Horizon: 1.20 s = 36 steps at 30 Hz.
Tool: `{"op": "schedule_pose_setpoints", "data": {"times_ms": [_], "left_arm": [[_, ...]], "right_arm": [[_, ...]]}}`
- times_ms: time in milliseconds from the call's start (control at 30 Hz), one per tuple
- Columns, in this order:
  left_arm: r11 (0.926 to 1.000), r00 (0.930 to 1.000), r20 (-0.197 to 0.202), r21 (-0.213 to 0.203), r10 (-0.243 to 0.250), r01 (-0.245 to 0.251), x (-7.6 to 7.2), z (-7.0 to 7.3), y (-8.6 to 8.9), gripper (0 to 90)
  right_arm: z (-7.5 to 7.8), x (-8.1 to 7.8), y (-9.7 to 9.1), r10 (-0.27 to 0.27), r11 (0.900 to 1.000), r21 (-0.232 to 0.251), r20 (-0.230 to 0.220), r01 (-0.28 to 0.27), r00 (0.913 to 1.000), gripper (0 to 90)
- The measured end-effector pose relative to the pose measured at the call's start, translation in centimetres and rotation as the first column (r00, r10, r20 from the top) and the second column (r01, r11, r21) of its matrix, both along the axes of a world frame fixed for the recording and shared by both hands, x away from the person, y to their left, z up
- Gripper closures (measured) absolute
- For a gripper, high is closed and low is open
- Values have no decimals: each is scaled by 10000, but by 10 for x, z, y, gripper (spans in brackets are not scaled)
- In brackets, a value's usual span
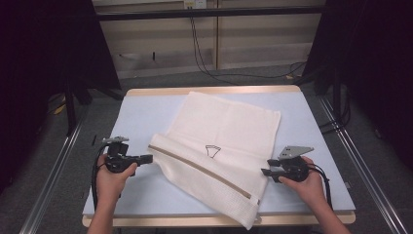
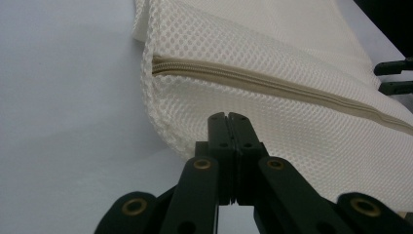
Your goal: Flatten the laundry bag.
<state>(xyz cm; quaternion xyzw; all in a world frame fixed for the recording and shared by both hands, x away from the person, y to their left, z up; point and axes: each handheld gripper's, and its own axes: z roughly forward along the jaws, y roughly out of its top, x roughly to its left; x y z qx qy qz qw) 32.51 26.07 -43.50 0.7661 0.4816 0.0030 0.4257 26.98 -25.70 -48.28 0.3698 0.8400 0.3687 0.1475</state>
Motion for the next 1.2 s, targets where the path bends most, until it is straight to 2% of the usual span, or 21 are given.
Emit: {"op": "schedule_pose_setpoints", "data": {"times_ms": [133,267,400,500,667,933,1067,1200], "left_arm": [[10000,10000,-45,30,-39,39,-1,0,0,894],[10000,10000,-53,13,-64,64,-1,0,-1,894],[10000,10000,-47,6,-73,73,-2,0,-2,894],[9999,9999,-86,2,-121,121,-2,0,-3,894],[9996,9995,-173,-78,-254,253,-3,-1,-5,894],[9976,9964,-494,21,-689,691,-7,-7,-14,894],[9950,9910,-884,-33,-1002,1003,-11,-14,-21,894],[9912,9868,-962,89,-1303,1318,-16,-13,-29,893]], "right_arm": [[1,1,4,-33,9993,-376,-11,32,10000,583],[3,1,6,-95,9992,-402,-275,83,9996,690],[4,1,8,78,9989,-456,-260,-90,9996,829],[5,3,8,-61,9991,-430,-385,44,9992,859],[11,9,2,-59,9989,-470,-240,48,9997,861],[15,33,-15,-208,9992,-354,-5,208,9998,856],[11,43,-22,-599,9977,-333,18,599,9982,852],[8,50,-27,-999,9944,-336,70,1001,9950,847]]}}
